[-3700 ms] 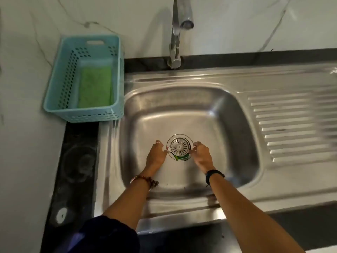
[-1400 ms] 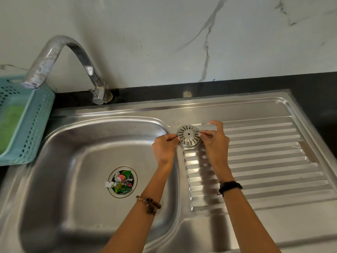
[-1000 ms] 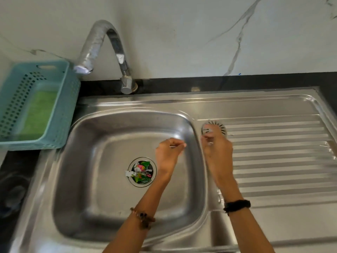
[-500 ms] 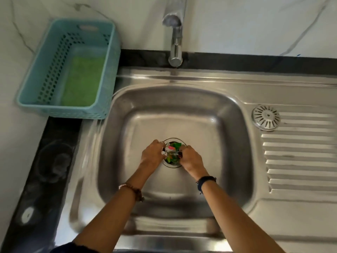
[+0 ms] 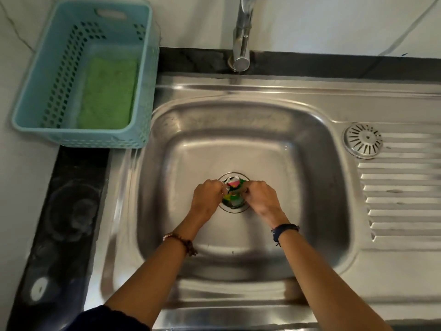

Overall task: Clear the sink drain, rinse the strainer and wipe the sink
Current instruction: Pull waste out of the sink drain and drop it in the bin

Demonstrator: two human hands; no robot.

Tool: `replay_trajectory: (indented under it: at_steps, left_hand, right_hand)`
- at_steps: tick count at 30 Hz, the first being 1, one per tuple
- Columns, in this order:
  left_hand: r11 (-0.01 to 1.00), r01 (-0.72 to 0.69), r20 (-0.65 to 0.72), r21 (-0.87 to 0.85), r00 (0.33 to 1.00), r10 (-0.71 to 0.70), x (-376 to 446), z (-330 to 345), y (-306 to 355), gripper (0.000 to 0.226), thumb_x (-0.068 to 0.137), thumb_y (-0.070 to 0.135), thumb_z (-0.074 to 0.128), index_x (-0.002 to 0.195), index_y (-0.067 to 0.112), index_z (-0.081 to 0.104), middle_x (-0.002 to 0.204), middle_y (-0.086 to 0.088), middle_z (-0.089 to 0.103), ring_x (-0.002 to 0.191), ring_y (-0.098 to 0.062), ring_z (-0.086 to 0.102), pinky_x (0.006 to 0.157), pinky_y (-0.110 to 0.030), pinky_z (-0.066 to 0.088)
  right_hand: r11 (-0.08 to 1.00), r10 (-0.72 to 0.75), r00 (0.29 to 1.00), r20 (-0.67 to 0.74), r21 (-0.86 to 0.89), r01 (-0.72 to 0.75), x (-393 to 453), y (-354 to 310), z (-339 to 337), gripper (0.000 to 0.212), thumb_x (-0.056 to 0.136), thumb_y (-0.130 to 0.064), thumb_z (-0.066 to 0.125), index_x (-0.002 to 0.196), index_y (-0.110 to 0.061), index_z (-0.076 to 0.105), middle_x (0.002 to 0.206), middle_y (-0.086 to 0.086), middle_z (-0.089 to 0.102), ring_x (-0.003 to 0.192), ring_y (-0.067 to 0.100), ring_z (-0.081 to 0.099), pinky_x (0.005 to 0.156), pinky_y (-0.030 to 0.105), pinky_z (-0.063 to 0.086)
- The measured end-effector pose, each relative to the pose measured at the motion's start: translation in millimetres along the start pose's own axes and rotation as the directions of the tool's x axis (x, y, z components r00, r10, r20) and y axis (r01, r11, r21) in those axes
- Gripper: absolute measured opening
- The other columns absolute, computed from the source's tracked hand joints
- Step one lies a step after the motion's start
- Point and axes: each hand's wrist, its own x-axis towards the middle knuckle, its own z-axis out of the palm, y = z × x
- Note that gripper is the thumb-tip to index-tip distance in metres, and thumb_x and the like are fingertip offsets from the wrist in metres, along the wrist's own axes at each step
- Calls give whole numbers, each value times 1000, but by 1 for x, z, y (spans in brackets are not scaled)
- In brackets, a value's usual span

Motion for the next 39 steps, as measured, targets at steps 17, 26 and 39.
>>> replay_trajectory:
  at_steps: [17, 26, 39]
  left_hand:
    - [999, 27, 208, 39, 977, -35, -6, 7, 10, 22, 86, 7, 49, 102, 6, 63, 107, -18, 63, 94, -34, 62, 80, -38, 50]
    - [947, 285, 16, -148, 958, -286, -5, -32, -11, 14, 85, 7, 57, 92, 7, 69, 99, -13, 69, 92, -26, 63, 71, -26, 43]
    - [787, 235, 162, -570, 972, -173, -25, -48, -1, 9, 79, 1, 66, 88, 1, 68, 65, -3, 61, 41, 4, 58, 55, -13, 52]
  right_hand:
    - [915, 174, 966, 189, 333, -230, -1, 8, 8, 25, 85, -9, 56, 106, -12, 70, 109, 12, 69, 99, 28, 62, 84, 31, 50]
    - [939, 162, 963, 215, 266, -218, 13, -11, 24, 22, 82, -14, 61, 103, -11, 69, 106, 11, 69, 99, 28, 63, 77, 25, 46]
    - [650, 290, 950, 117, 704, -285, -17, 2, -3, 11, 79, -8, 68, 89, -4, 71, 65, 2, 62, 59, 13, 54, 52, 18, 40]
